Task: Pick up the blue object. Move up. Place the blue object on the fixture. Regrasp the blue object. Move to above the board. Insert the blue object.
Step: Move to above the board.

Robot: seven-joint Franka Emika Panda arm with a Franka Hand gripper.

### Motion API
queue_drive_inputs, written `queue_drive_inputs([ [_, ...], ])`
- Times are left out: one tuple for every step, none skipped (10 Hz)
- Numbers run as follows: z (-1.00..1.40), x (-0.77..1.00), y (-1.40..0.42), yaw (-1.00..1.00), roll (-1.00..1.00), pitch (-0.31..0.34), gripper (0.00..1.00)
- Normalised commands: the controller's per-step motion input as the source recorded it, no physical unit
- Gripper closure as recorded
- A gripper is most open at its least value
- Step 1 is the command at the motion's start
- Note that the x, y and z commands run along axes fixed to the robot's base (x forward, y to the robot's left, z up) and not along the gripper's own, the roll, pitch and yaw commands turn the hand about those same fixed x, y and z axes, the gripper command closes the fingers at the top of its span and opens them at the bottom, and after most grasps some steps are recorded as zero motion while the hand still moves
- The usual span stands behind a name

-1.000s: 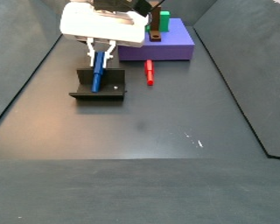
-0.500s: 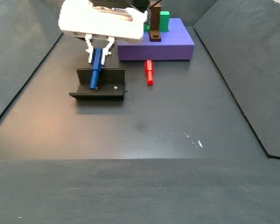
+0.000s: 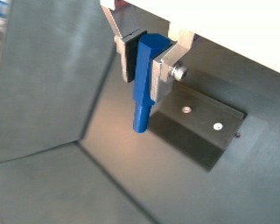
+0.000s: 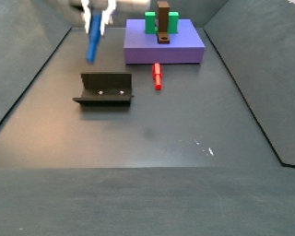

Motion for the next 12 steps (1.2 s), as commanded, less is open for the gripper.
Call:
queue_drive_inputs([
  [1.40,0.01,0.02,-0.01,0.01,0.018,1.00],
  [1.40,0.01,0.01,-0.02,0.00,0.028,1.00],
  [1.40,0.01,0.02,-0.02,-0.01,0.040,1.00],
  [0.84,0.01,0.00,-0.01,-0.01,0.059,1.00],
  [0.31,0.04,-0.01,0.00,0.02,0.078,1.00],
  [0.18,0.05,-0.01,0.02,0.03,0.085,1.00],
  [0.29,-1.00,-1.40,-0.01,-1.00,0.275,1.00],
  [0.30,-1.04,-1.40,0.00,-1.00,0.268,1.00],
  [0.31,-1.08,-1.40,0.02,-1.00,0.256,1.00],
  [0.28,-1.09,-1.40,0.04,-1.00,0.252,1.00],
  [0.28,-1.06,-1.40,0.05,-1.00,0.254,1.00],
  [0.21,-0.75,-0.93,0.07,-1.00,0.248,1.00],
])
